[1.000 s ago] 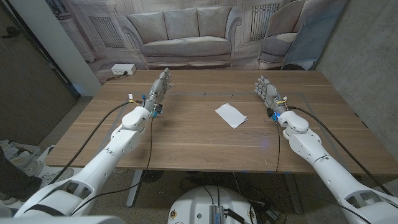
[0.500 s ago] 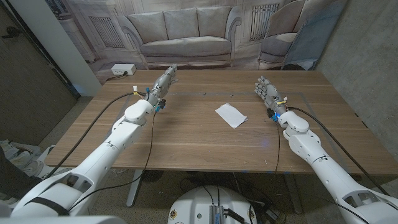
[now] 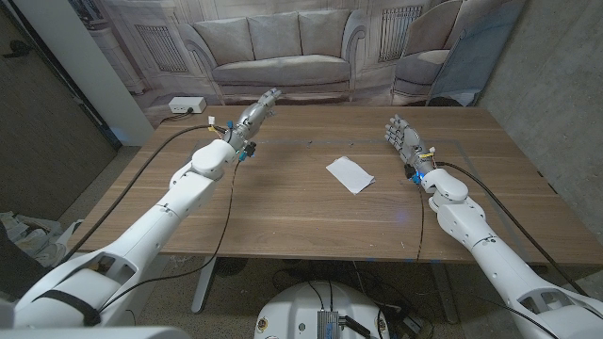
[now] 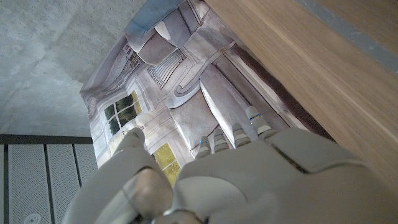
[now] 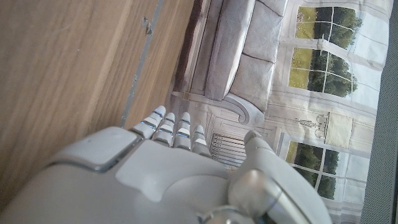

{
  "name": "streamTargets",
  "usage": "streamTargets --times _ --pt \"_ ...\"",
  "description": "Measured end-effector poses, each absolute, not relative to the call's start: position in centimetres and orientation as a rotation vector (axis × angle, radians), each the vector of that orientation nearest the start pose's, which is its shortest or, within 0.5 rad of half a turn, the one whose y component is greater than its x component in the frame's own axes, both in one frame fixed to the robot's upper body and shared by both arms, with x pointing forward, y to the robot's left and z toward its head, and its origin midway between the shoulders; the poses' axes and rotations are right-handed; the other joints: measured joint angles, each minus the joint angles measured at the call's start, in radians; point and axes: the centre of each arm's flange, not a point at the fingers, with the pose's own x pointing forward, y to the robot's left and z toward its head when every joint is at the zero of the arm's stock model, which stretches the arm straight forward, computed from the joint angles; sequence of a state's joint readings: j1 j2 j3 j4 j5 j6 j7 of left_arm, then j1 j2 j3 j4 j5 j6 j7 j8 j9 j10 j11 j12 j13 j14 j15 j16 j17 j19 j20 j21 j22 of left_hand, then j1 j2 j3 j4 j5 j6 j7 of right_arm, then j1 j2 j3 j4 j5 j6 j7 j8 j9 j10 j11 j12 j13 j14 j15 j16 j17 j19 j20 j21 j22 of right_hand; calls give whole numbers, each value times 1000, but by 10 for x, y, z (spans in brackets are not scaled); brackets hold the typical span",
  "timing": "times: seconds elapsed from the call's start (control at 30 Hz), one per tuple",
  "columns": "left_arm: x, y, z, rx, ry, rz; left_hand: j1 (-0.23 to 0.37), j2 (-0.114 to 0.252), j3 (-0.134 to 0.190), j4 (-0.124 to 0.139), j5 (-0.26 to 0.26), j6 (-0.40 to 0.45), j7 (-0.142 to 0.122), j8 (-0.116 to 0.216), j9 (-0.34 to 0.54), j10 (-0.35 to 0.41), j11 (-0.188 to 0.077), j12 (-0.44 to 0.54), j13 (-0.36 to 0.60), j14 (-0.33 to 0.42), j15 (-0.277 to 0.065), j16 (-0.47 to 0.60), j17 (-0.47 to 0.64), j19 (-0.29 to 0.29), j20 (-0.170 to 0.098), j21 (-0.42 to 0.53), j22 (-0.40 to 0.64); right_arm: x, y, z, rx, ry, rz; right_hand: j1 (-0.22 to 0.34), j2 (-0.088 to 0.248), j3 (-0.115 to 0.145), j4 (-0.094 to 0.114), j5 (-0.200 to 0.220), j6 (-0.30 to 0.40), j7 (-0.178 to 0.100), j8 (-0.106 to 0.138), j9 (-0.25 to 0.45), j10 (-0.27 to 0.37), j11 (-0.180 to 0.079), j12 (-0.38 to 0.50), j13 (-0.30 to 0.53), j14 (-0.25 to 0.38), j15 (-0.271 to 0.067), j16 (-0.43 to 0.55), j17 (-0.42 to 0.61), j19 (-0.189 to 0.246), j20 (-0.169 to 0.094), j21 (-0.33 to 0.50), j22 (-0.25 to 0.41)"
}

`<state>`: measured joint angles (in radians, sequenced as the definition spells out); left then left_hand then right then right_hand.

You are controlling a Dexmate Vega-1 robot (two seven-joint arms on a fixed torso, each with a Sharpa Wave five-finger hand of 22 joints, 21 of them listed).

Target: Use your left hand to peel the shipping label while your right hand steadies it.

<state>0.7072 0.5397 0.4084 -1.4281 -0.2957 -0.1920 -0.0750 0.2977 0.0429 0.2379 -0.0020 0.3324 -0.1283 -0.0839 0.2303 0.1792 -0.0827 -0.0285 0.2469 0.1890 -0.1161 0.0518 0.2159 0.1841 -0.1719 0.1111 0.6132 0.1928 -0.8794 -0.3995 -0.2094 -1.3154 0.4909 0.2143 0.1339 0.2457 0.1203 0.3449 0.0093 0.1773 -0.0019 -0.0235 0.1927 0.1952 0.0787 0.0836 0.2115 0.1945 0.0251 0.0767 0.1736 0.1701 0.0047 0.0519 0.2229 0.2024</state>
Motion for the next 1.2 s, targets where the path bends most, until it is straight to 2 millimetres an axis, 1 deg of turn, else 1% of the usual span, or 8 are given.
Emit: streamTargets --times 0.1,0.23,0.3,0.37,0.57,0.63,0.77,1.2 --pt "633 235 71 434 -732 -272 7 7 3 -3 -4 9 -2 0 0 0 0 -3 0 0 0 -5 0 0 0 0 1 650 -290 -27 2 -593 223 3 -3 0 0 0 0 0 0 0 0 0 0 0 0 0 4 0 0 0 0 0" --pt "625 229 83 455 -760 -287 19 19 10 -4 -4 13 2 0 3 4 4 -3 0 0 0 -5 0 0 0 0 1 648 -289 -26 -4 -600 225 8 0 0 0 0 0 0 4 0 0 0 0 0 0 0 4 0 4 -4 0 0" --pt "623 227 86 462 -768 -292 20 20 11 -5 -5 19 -2 0 5 4 4 -3 0 0 0 -5 0 0 0 0 1 647 -290 -26 -4 -602 223 8 0 1 -7 0 7 3 4 0 0 0 0 0 0 0 4 0 4 -4 0 0" --pt "625 226 84 521 -747 -275 27 27 11 -5 -12 25 4 0 5 6 1 -3 0 0 0 -5 0 0 0 0 1 646 -289 -26 -7 -606 223 8 0 0 -8 0 11 0 4 0 4 3 0 0 0 0 4 0 5 -5 0 0" --pt "619 217 93 593 -759 -278 31 31 15 -9 -19 25 4 0 5 8 0 -11 0 -9 2 -13 0 0 0 0 1 643 -289 -25 -9 -613 222 8 0 0 -8 0 24 -2 4 0 9 9 0 0 0 0 4 0 9 -9 0 0" --pt "617 214 97 618 -766 -279 31 31 18 -12 -19 25 4 0 5 8 0 -11 0 -9 2 -13 0 0 0 0 0 642 -289 -24 -10 -618 222 8 0 0 -8 0 24 -2 11 0 9 9 0 0 0 0 4 0 9 -9 0 0" --pt "614 208 102 659 -770 -278 39 39 19 -13 -24 25 4 0 5 8 0 -11 0 -12 4 -17 5 0 0 -7 0 640 -288 -24 -13 -622 222 12 4 4 -12 0 29 -7 11 0 9 9 0 0 0 0 4 0 9 -9 0 0" --pt "607 192 117 769 -788 -292 51 51 24 -18 -34 25 4 -9 5 5 2 -19 0 -20 2 -17 5 0 0 -7 0 639 -286 -22 -16 -630 222 12 4 1 -15 0 36 -3 11 0 14 14 8 0 0 0 4 0 9 -9 0 0"
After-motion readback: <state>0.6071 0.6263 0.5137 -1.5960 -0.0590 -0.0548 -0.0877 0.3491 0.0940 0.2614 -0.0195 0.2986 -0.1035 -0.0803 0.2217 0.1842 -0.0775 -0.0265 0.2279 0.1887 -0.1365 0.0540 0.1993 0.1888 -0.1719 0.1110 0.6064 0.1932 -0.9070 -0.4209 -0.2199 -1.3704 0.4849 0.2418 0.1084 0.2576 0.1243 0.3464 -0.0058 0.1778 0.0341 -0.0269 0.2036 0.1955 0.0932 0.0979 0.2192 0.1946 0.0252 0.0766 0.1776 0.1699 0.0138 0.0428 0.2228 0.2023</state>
